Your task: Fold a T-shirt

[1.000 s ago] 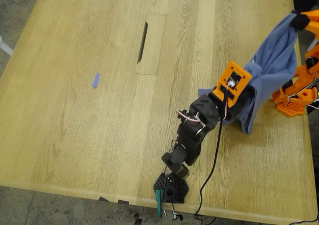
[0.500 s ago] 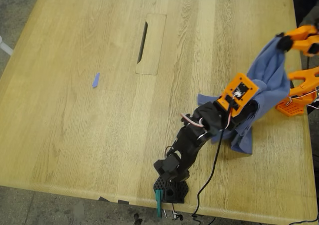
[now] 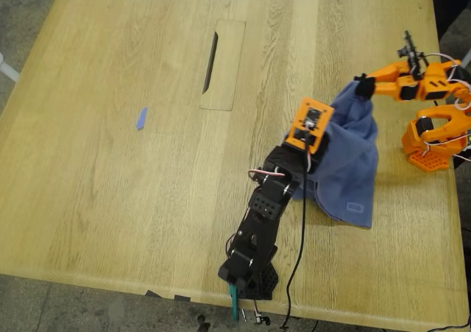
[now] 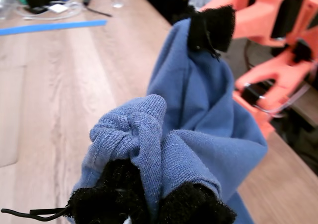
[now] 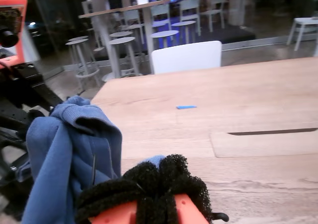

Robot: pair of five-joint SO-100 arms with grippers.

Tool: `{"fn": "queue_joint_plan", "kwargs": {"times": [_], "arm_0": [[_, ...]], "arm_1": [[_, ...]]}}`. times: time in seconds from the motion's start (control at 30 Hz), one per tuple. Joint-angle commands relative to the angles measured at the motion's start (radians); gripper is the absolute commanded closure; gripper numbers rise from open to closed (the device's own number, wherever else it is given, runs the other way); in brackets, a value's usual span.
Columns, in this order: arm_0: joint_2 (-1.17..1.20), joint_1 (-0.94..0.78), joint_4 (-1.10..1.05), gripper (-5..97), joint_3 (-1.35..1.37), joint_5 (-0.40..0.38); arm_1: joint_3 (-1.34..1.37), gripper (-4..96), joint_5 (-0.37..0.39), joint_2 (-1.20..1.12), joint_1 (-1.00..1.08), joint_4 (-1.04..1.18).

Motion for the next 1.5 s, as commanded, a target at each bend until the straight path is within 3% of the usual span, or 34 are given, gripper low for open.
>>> {"fn": "queue_joint_plan", "kwargs": {"times": [0.0,0.37,0.77,1.07,1.47], "arm_0": [[0.114,-0.106,-0.144,92,0.077,-0.009],[0.187,-0.414,-0.568,92,0.457,0.002],[0.081,-0.617,-0.969,92,0.66,0.015],[-0.233,-0.655,-1.279,92,0.666,0.021],[-0.64,-0.792,-1.367,92,0.402,0.037]], "arm_1": [[0.092,91.3,0.006,0.012,0.057,-0.121],[0.46,91.3,0.008,-0.133,0.288,-0.673],[0.433,91.3,0.005,-0.589,0.456,-1.161],[0.278,91.3,0.006,-0.908,0.508,-1.341],[-0.026,91.3,0.009,-1.275,0.64,-1.385]]}}
